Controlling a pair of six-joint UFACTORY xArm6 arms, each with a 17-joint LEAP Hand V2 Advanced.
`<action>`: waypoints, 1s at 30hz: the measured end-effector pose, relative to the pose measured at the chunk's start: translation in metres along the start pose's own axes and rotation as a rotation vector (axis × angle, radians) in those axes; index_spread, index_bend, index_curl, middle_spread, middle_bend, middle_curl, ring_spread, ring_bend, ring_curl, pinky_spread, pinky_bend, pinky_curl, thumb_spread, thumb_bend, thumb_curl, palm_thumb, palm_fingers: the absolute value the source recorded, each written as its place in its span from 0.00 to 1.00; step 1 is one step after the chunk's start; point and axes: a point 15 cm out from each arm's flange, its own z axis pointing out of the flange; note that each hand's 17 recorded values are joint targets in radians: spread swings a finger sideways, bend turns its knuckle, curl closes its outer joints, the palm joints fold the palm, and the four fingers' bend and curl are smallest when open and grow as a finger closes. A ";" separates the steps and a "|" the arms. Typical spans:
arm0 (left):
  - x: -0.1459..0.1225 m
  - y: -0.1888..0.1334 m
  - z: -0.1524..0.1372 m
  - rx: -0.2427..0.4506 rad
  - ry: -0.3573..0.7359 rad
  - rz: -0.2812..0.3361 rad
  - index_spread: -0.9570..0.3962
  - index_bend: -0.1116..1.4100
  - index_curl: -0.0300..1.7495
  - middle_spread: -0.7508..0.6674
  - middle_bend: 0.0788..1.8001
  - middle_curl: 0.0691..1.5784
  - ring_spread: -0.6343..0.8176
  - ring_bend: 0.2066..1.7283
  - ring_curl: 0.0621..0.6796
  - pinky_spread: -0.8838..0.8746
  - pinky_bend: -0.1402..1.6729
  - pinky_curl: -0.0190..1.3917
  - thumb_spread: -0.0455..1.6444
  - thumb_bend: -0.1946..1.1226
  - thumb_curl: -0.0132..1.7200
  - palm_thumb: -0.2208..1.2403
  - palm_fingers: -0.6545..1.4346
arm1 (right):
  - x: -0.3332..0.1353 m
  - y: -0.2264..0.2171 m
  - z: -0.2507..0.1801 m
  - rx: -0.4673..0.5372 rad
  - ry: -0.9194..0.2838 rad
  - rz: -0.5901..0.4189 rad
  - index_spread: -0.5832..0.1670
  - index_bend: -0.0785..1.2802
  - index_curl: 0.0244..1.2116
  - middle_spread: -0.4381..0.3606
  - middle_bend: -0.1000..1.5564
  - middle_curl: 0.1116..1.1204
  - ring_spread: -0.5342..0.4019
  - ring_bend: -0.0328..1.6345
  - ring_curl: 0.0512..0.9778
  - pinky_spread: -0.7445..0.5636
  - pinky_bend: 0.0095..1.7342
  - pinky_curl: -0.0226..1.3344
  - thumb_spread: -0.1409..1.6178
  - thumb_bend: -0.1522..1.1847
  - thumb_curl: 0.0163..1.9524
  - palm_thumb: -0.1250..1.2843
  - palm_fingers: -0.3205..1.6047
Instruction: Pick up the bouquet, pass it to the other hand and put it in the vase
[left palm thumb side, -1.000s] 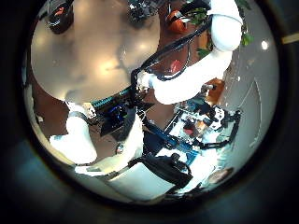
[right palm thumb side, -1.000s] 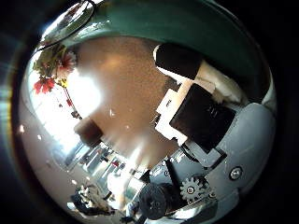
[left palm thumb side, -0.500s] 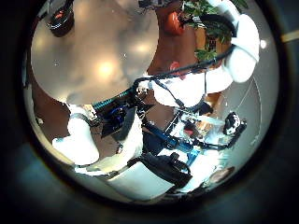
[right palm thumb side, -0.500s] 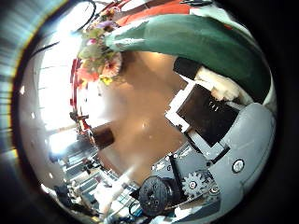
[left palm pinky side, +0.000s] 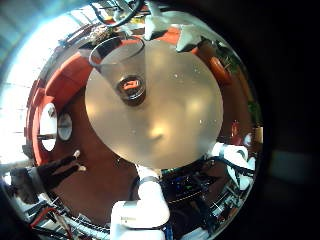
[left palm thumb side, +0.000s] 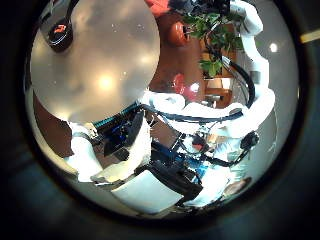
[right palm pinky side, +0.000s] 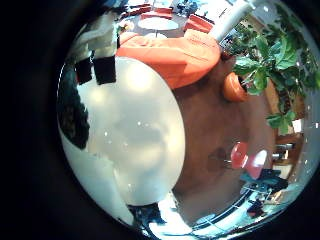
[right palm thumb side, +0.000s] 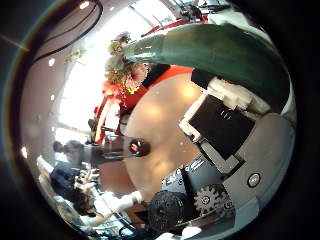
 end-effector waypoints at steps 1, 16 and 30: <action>0.003 -0.003 -0.001 0.012 0.014 0.001 0.81 0.18 0.19 0.82 0.08 0.19 0.82 0.21 0.22 0.80 0.19 0.24 0.67 0.13 0.20 0.41 0.37 | -0.001 -0.001 -0.008 0.019 -0.048 0.012 0.44 0.92 0.75 0.40 0.91 0.70 0.35 0.89 0.73 0.44 0.78 0.61 0.58 0.18 0.47 0.90 0.74; 0.050 -0.047 -0.044 0.260 0.405 0.028 0.82 0.18 0.19 0.80 0.08 0.19 0.80 0.22 0.22 0.78 0.19 0.24 0.67 0.12 0.19 0.36 0.39 | -0.038 0.061 -0.072 -0.014 -0.856 0.022 0.46 0.93 0.75 0.41 0.91 0.67 0.36 0.89 0.74 0.44 0.74 0.67 0.57 0.16 0.55 0.89 0.75; 0.084 -0.076 -0.088 0.422 0.836 0.042 0.84 0.18 0.18 0.79 0.09 0.20 0.79 0.24 0.23 0.77 0.19 0.25 0.62 0.13 0.19 0.30 0.40 | -0.104 0.119 -0.069 -0.285 -1.296 -0.149 0.47 0.93 0.75 0.41 0.91 0.65 0.36 0.89 0.74 0.44 0.71 0.72 0.57 0.14 0.60 0.89 0.75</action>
